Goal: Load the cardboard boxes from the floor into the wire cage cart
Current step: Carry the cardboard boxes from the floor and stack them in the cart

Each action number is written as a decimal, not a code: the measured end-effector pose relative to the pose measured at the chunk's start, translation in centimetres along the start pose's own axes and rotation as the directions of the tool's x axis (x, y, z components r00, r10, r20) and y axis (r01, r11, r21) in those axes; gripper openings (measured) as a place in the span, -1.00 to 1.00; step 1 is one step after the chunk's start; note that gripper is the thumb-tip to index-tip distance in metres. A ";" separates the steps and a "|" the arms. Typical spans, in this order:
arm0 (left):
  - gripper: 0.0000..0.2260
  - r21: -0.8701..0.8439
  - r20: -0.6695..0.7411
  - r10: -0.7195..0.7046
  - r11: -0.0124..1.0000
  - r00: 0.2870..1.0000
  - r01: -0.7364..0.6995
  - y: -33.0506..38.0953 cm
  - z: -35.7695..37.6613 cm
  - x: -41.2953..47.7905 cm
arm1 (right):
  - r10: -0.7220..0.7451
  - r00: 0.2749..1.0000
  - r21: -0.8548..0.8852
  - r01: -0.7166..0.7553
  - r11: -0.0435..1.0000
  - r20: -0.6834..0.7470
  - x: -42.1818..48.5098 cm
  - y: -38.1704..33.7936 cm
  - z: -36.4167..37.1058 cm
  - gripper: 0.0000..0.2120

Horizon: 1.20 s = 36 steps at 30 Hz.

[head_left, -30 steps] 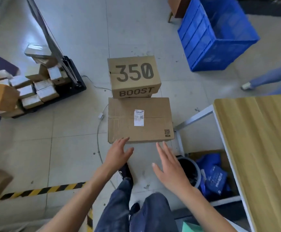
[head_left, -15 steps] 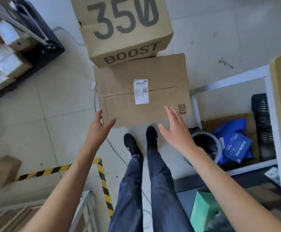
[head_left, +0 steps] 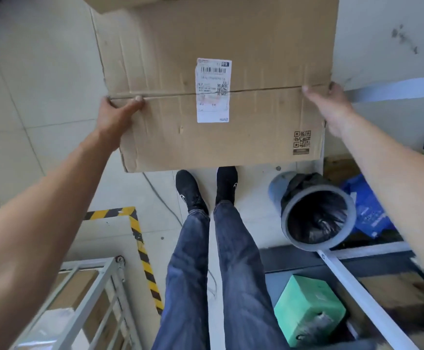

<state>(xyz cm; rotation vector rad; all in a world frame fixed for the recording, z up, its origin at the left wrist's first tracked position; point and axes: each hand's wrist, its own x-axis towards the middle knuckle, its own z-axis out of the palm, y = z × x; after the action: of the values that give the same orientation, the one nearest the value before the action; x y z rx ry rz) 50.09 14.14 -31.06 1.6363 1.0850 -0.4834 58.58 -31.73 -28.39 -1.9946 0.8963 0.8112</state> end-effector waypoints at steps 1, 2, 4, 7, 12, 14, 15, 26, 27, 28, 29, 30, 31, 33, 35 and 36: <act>-0.40 -0.017 -0.014 0.010 1.000 1.000 -0.010 -0.3 0.2 0.0 | 0.006 1.000 0.029 -0.007 1.000 0.024 0.4 0.3 0.4 -0.12; -0.40 -0.035 -0.031 0.013 0.999 0.999 -0.014 -0.6 0.4 -0.1 | 0.008 1.000 0.057 -0.010 0.998 0.027 0.4 0.5 0.8 -0.14; -0.41 -0.070 -0.059 0.005 0.998 0.998 -0.009 -1.1 0.3 -0.9 | 0.016 1.000 0.097 -0.018 0.995 0.021 -0.3 1.1 1.1 -0.11; -0.44 -0.069 -0.088 -0.034 0.997 0.996 0.028 -2.4 -0.8 -3.3 | 0.039 0.999 0.113 -0.043 0.993 0.037 -2.5 2.9 0.9 -0.15; -0.46 -0.054 -0.120 -0.173 0.984 0.978 0.167 -5.9 -4.5 -11.4 | 0.077 0.993 0.109 -0.087 0.990 0.093 -9.2 5.5 0.4 -0.18; -0.44 -0.063 -0.137 -0.234 0.972 0.963 0.227 -6.9 -6.9 -15.3 | 0.104 0.985 0.067 -0.115 0.991 0.141 -12.5 5.2 0.0 -0.07; -0.42 -0.065 -0.145 -0.265 0.964 0.953 0.258 -7.3 -8.3 -17.4 | 0.093 0.983 0.050 -0.102 0.993 0.160 -14.2 4.7 -0.1 -0.11; -0.36 -0.218 -0.449 -0.344 0.937 0.825 0.273 -4.5 -25.0 -41.6 | -0.200 0.899 -0.045 0.236 0.971 0.390 -33.9 -9.0 -0.4 -0.47; -0.36 -0.233 -0.477 -0.343 0.937 0.809 0.260 -4.4 -26.5 -43.6 | -0.237 0.887 -0.044 0.276 0.960 0.397 -35.9 -10.5 -0.2 -0.54; -0.34 -0.257 -0.500 -0.343 0.936 0.796 0.242 -4.4 -28.0 -45.6 | -0.274 0.870 -0.037 0.316 0.948 0.409 -38.1 -12.0 0.1 -0.62; -0.30 -0.286 -0.518 -0.341 0.933 0.784 0.217 -4.5 -29.6 -47.6 | -0.311 0.849 -0.034 0.358 0.933 0.428 -40.4 -13.5 0.4 -0.69; -0.25 -0.314 -0.536 -0.336 0.931 0.775 0.186 -4.7 -31.3 -49.6 | -0.351 0.824 -0.042 0.411 0.911 0.445 -42.9 -15.0 0.8 -0.73; -0.20 -0.338 -0.556 -0.332 0.928 0.762 0.158 -5.1 -33.0 -51.5 | -0.401 0.797 -0.055 0.473 0.879 0.452 -45.4 -16.4 1.4 -0.72; -0.13 -0.365 -0.610 -0.335 0.923 0.718 0.121 -6.3 -36.2 -55.7 | -0.496 0.740 -0.073 0.586 0.807 0.454 -50.8 -19.1 2.7 -0.72; -0.11 -0.370 -0.674 -0.355 0.921 0.647 0.120 -8.1 -39.1 -60.5 | -0.552 0.678 -0.074 0.661 0.747 0.485 -57.1 -20.9 4.5 -0.74; -0.12 -0.382 -0.706 -0.369 0.917 0.605 0.114 -9.5 -40.6 -63.1 | -0.569 0.649 -0.079 0.691 0.718 0.504 -60.3 -21.2 5.7 -0.71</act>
<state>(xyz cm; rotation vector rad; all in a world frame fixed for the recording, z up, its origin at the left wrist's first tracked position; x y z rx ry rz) 1.96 25.62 26.14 1.4201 1.9421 0.2770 41.48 0.70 24.28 -2.0089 -0.2260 0.9329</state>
